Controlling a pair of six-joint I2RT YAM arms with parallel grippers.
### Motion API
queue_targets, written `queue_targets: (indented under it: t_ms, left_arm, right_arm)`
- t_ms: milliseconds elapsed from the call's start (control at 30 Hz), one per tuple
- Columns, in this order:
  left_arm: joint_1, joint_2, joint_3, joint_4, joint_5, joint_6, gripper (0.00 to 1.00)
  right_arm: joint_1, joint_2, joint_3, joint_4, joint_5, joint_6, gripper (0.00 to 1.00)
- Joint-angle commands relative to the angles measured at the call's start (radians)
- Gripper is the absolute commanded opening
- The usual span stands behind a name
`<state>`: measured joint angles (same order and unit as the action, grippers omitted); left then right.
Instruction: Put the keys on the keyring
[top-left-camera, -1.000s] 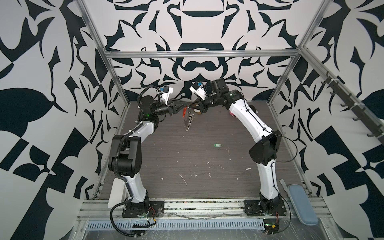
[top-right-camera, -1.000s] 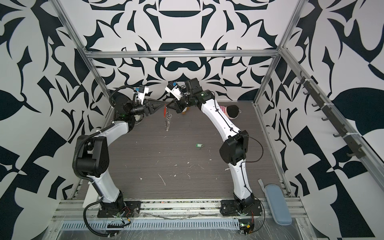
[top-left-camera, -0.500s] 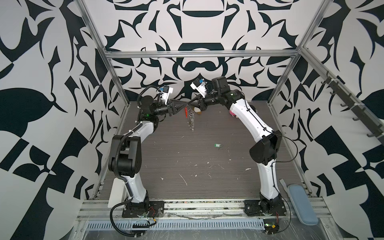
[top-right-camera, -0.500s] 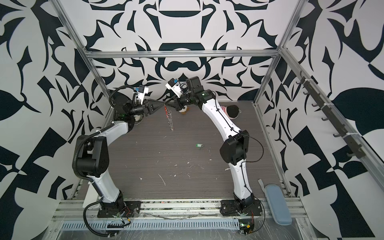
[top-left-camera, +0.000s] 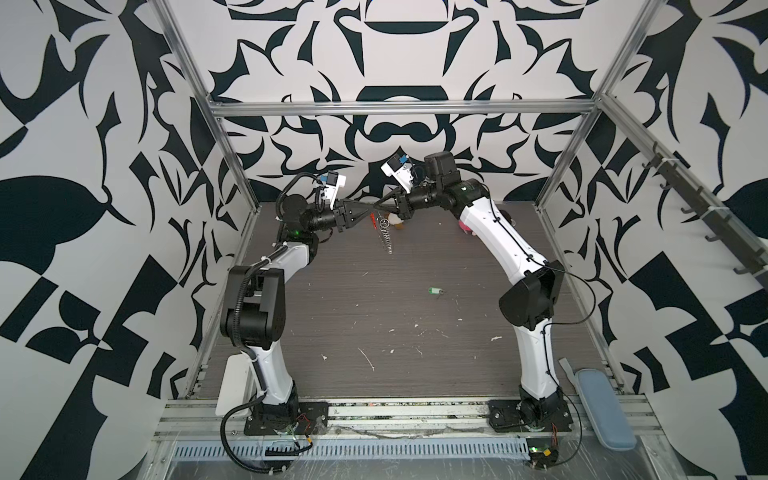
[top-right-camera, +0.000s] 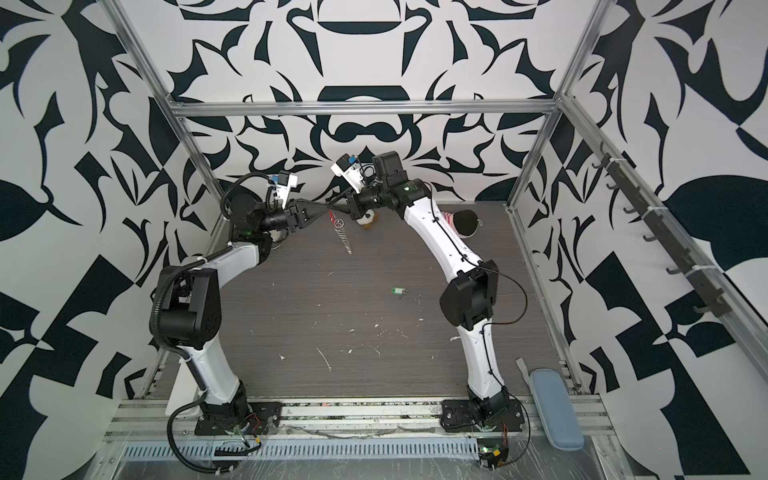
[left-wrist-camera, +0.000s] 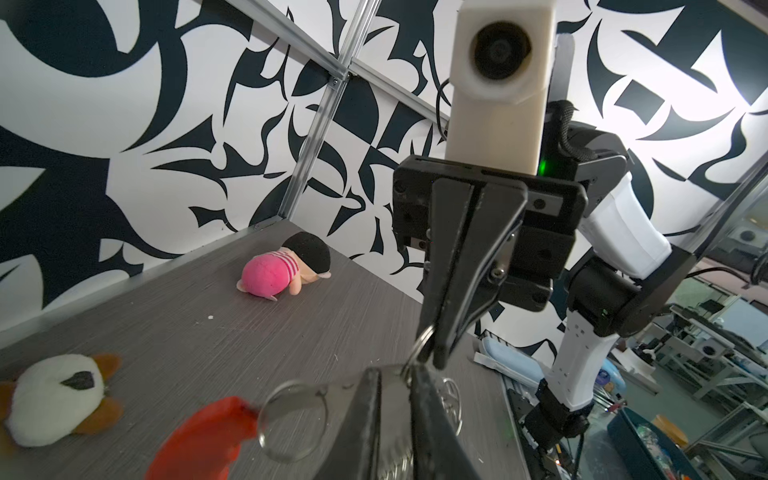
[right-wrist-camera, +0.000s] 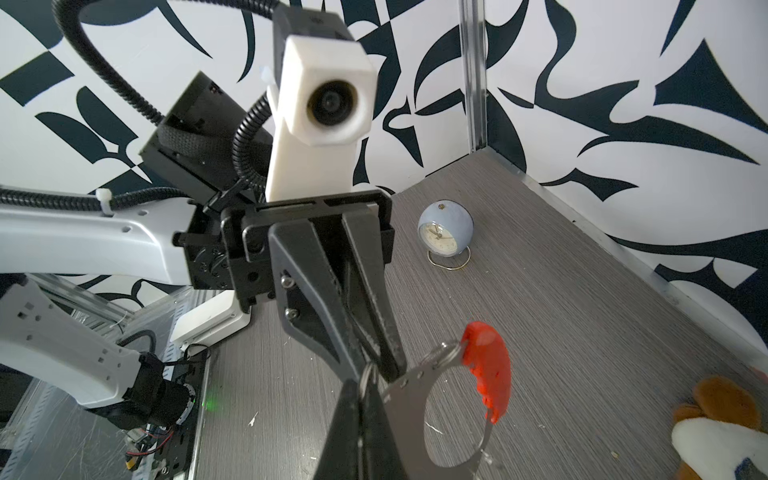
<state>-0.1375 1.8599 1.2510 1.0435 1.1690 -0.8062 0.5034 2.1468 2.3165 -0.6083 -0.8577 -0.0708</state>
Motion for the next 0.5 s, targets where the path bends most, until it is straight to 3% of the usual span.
queue_targets:
  t_ms: [0, 300, 467]
  left_arm:
    - [-0.003, 0.007, 0.026, 0.065, 0.015, -0.029, 0.15]
    - [-0.007, 0.008, 0.037, 0.079, 0.017, -0.044, 0.12]
    - [-0.007, 0.008, 0.040, 0.090, 0.015, -0.053, 0.24]
  right_arm:
    - [0.003, -0.051, 0.026, 0.075, -0.055, 0.028, 0.00]
    - [0.011, -0.035, 0.027, 0.068, -0.064, 0.029, 0.00]
    - [0.011, -0.037, 0.027, 0.068, -0.070, 0.028, 0.00]
